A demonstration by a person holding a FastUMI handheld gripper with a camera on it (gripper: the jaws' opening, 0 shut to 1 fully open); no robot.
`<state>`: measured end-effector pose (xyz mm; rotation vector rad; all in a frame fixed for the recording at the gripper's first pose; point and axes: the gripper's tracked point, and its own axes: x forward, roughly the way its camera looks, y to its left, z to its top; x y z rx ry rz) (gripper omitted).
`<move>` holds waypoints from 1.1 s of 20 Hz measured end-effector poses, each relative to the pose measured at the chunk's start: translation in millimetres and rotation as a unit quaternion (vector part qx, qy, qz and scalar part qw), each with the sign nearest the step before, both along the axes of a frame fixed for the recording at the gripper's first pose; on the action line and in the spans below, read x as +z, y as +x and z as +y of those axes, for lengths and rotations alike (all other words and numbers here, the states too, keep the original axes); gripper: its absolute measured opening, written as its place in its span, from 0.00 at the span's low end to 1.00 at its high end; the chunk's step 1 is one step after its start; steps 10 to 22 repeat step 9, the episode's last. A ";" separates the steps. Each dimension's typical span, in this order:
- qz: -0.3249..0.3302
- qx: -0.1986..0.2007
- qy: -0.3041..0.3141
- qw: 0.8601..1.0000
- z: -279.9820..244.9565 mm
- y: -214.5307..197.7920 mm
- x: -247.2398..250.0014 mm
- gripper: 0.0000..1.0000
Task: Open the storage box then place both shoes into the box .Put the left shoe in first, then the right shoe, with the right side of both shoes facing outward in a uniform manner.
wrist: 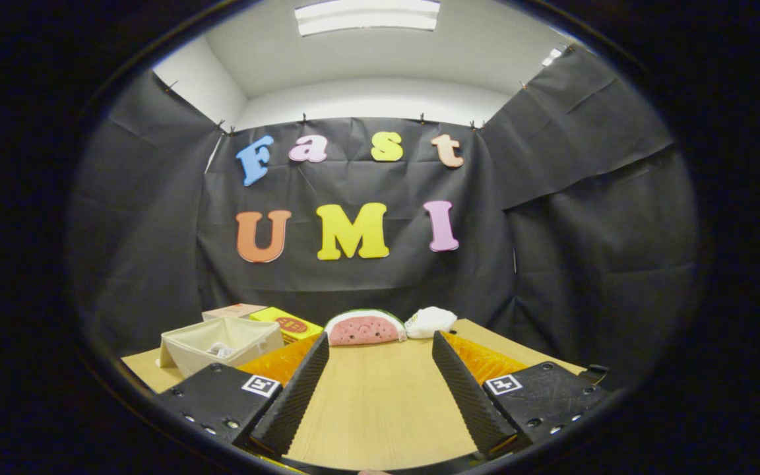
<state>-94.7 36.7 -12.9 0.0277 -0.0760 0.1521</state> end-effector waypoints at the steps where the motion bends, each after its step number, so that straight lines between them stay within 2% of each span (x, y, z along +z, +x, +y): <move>1: 0.003 0.006 0.003 1.000 -1.8 -0.6 -3.3 0.97; 8: 0.012 0.030 0.018 0.999 -19.2 -0.6 -6.1 0.96; 22: 0.012 0.030 0.020 0.999 -23.2 1.2 -6.2 0.96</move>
